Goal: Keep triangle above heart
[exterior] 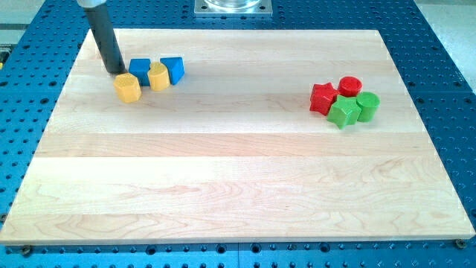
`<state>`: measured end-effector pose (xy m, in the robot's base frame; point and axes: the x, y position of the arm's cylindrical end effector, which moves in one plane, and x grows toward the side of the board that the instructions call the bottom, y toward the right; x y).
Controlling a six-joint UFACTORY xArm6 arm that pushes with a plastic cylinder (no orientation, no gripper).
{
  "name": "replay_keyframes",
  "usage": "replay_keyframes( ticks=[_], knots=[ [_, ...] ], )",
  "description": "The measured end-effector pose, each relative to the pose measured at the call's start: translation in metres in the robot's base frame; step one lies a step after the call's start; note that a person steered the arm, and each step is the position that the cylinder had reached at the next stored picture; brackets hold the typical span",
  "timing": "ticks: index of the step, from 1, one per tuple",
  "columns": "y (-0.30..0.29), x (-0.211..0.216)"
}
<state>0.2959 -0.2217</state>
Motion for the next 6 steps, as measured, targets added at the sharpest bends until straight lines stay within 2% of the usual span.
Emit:
replay_keyframes(
  ticks=[2, 3, 4, 5, 6],
  knots=[
    [0.099, 0.043],
    [0.105, -0.019],
    [0.107, -0.062],
    [0.108, -0.082],
    [0.151, -0.024]
  ],
)
